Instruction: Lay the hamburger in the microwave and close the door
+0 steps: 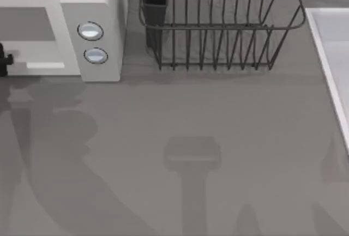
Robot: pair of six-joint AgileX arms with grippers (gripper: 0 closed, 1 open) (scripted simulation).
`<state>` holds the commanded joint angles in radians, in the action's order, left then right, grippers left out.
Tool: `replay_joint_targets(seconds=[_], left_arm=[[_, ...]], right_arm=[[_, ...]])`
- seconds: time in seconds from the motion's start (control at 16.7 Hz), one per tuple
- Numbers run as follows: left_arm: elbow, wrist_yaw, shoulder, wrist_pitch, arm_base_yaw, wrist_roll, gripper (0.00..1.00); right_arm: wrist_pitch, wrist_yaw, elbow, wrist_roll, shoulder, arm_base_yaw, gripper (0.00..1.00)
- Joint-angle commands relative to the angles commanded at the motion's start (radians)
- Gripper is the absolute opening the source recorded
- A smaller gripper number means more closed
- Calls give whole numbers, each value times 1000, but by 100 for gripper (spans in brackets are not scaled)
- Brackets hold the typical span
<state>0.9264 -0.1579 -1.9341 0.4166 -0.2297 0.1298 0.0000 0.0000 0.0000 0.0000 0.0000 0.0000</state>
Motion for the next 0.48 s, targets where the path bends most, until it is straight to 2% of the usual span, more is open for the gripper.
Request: replay_joint_targets(seconds=[0.48], left_arm=[[325,3,-293,27,66,-87,0]], right_arm=[[0,0,0,0,0,0,100]])
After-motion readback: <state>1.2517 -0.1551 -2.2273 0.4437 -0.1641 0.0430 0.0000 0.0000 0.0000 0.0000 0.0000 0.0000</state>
